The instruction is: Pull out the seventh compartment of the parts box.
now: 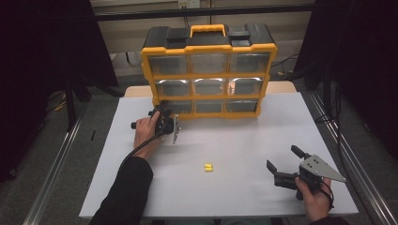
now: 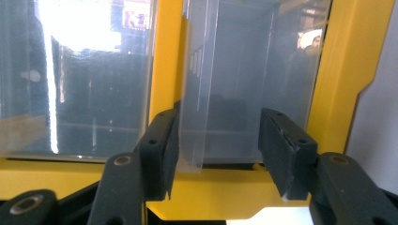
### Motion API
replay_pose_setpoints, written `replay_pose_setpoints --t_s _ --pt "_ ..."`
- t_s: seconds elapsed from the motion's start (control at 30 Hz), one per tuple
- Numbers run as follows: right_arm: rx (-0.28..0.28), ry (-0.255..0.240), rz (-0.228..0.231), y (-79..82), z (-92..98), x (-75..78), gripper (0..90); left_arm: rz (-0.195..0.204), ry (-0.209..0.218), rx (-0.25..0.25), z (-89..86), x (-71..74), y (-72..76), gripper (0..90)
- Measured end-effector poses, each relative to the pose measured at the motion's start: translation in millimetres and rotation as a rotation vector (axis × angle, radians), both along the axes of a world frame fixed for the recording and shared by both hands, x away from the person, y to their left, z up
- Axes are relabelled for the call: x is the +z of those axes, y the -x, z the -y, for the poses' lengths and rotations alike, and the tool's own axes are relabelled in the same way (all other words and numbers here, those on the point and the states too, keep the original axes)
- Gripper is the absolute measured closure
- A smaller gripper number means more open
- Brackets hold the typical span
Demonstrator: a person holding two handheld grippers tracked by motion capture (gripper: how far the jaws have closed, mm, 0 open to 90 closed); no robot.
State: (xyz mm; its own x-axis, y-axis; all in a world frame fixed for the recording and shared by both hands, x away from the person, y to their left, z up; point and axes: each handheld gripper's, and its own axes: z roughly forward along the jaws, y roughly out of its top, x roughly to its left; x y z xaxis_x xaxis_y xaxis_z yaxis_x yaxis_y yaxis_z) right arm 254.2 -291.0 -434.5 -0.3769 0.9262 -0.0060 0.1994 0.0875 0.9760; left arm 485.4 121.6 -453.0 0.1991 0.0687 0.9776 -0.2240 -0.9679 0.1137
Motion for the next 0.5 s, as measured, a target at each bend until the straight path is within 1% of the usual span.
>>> replay_pose_setpoints --t_s 0.03,0.07,0.1,0.13,0.17,0.27,0.3,0.33,0.4,0.47,0.5 --pt "0.000 0.000 0.000 0.0 0.0 0.0 0.3 0.001 -0.014 0.002 0.5 1.1 -0.1 50.8" --pt "0.000 -0.001 0.001 0.1 0.0 0.1 0.3 -0.006 -0.006 0.008 0.6 1.1 0.4 53.2" --pt "0.001 -0.002 0.001 0.1 0.0 0.1 0.3 -0.004 -0.018 0.004 0.6 2.3 0.2 54.7" --pt "0.001 -0.002 0.001 0.1 0.0 0.1 0.3 0.001 -0.023 0.003 0.5 2.7 0.2 54.7" --pt "0.002 0.000 0.000 0.1 0.1 0.0 0.3 0.004 -0.022 0.007 0.5 2.3 0.5 57.6" --pt "0.001 0.002 0.001 0.2 0.0 0.2 0.2 0.016 -0.043 0.017 2.3 2.5 0.6 59.7" --pt "0.001 0.003 0.000 0.3 0.0 0.1 0.2 0.026 -0.038 0.020 2.3 3.0 0.9 61.7" --pt "0.003 0.001 0.001 0.1 0.0 0.1 0.2 0.020 -0.038 0.018 2.1 4.0 0.5 63.8" --pt "0.003 0.002 0.001 0.1 0.1 0.1 0.3 0.031 -0.019 0.016 1.3 4.3 0.5 68.2" --pt "0.003 0.002 0.001 0.2 0.1 0.1 0.2 0.042 -0.026 0.012 1.3 4.0 0.4 69.0" --pt "0.003 0.002 0.000 0.2 0.1 0.0 0.2 0.045 -0.037 0.012 1.5 3.9 0.1 69.6"
